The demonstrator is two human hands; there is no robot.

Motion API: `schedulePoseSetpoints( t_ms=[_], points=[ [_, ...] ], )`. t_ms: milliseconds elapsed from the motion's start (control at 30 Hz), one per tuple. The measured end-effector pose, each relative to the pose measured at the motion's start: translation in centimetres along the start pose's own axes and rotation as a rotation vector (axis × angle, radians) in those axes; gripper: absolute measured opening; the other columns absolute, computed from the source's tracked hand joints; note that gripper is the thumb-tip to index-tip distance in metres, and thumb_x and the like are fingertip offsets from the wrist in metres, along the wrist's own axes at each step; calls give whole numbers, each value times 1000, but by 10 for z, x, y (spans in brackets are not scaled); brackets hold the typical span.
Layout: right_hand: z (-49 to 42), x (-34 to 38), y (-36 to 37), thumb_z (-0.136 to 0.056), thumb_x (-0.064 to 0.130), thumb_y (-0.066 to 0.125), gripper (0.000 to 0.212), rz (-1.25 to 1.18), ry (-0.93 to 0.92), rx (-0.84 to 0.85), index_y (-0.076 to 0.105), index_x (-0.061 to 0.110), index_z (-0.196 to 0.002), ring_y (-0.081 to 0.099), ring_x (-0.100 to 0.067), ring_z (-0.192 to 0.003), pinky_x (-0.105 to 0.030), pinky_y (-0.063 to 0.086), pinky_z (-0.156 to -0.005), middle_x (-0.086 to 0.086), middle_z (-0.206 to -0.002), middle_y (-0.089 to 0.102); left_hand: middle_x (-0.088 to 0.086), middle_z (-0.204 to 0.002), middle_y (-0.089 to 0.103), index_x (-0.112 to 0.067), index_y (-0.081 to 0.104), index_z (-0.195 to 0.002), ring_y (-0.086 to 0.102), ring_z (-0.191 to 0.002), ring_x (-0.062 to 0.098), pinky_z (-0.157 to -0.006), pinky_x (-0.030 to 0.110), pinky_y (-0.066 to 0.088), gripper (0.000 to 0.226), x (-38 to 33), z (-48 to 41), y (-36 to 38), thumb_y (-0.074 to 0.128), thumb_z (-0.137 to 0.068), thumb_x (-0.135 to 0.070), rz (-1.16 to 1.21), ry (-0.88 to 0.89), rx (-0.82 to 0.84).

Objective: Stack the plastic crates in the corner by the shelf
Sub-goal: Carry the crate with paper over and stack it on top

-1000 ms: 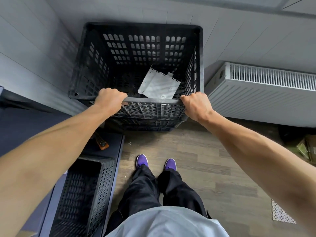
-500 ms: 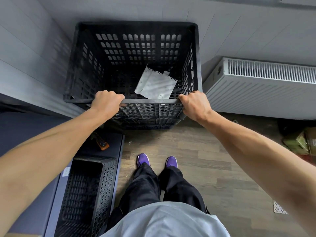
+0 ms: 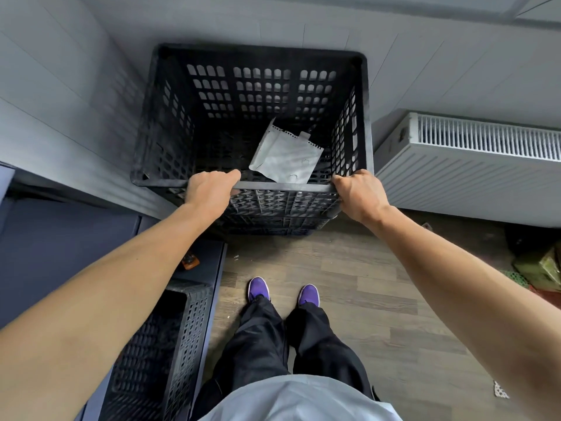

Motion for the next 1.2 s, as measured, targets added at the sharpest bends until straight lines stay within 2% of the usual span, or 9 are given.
schedulePoseSetpoints(
  t_ms=[133, 233, 367, 467, 567, 667, 800, 1067, 1200],
  points=[
    [6, -4, 7, -77, 15, 71, 20, -13, -34, 24, 59, 12, -93, 65, -30, -69, -35, 41, -85, -9, -74, 70, -2, -74, 62, -27, 51, -83, 56, -71, 25, -70, 36, 45, 24, -1, -2, 8, 53, -89, -4, 117, 12, 97],
    [7, -6, 7, -79, 13, 68, 16, -12, -29, 21, 60, 12, -93, 64, -32, -72, -34, 40, -86, -10, -75, 70, -3, -71, 59, -30, 50, -79, 55, -76, 27, -84, 39, 46, 28, -1, -3, 10, 50, -88, -4, 125, -22, 132],
    [9, -4, 0, -84, 15, 69, 18, -11, 5, 39, 65, 13, -101, 63, -32, -81, -32, 39, -80, -10, -82, 71, -5, -73, 58, -32, 55, -81, 51, -87, 28, -87, 40, 45, 28, 3, -5, 10, 50, -92, -6, 157, -35, 138],
    [10, -3, -3, -85, 14, 68, 19, -1, 36, 62, 64, 11, -104, 61, -32, -87, -33, 42, -79, -11, -86, 70, -3, -79, 64, -28, 61, -94, 57, -87, 26, -96, 39, 37, 15, 6, -8, 1, 57, -94, -13, 190, 20, 157],
    [9, -4, 0, -86, 14, 67, 17, -7, 34, 92, 64, 10, -102, 60, -30, -84, -34, 43, -82, -10, -85, 69, -3, -79, 65, -30, 61, -105, 56, -86, 24, -110, 46, 22, 13, 17, -9, -7, 61, -95, -21, 237, 31, 202],
    [6, -1, 6, -87, 18, 61, 17, -25, 12, 91, 59, 12, -104, 62, -29, -78, -34, 38, -83, -8, -85, 70, -2, -86, 66, -27, 65, -112, 58, -93, 25, -105, 47, 25, 17, 33, -3, -3, 61, -95, -29, 188, 43, 196],
    [3, 12, 8, -89, 22, 56, 29, -98, -29, 48, 51, 14, -116, 63, -30, -87, -36, 32, -74, -6, -93, 67, -1, -99, 66, -29, 66, -117, 57, -99, 25, -95, 44, 33, 25, 41, 7, 4, 63, -93, -22, 215, 39, 85],
    [-15, 49, 5, -90, 17, 55, 31, -184, -177, 21, 47, 12, -120, 61, -35, -86, -37, 42, -65, -11, -96, 66, 2, -122, 63, -23, 66, -120, 49, -121, 28, -103, 49, 34, 32, 72, 44, -5, 67, -89, -16, 244, -131, -44],
    [-27, 75, 0, -90, 18, 55, 37, -201, -230, 20, 44, 11, -124, 61, -35, -86, -39, 47, -66, -12, -98, 66, 6, -141, 52, -20, 54, -139, 42, -133, 27, -108, 44, 34, 43, 92, 71, -6, 60, -96, -19, 314, -183, -20]
  ],
)
Point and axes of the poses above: each hand's wrist, its own z-axis away from the middle knuckle, its own y-axis out of the palm, x = y × z, the point moved 1 cm from there along -z, towards the middle knuckle
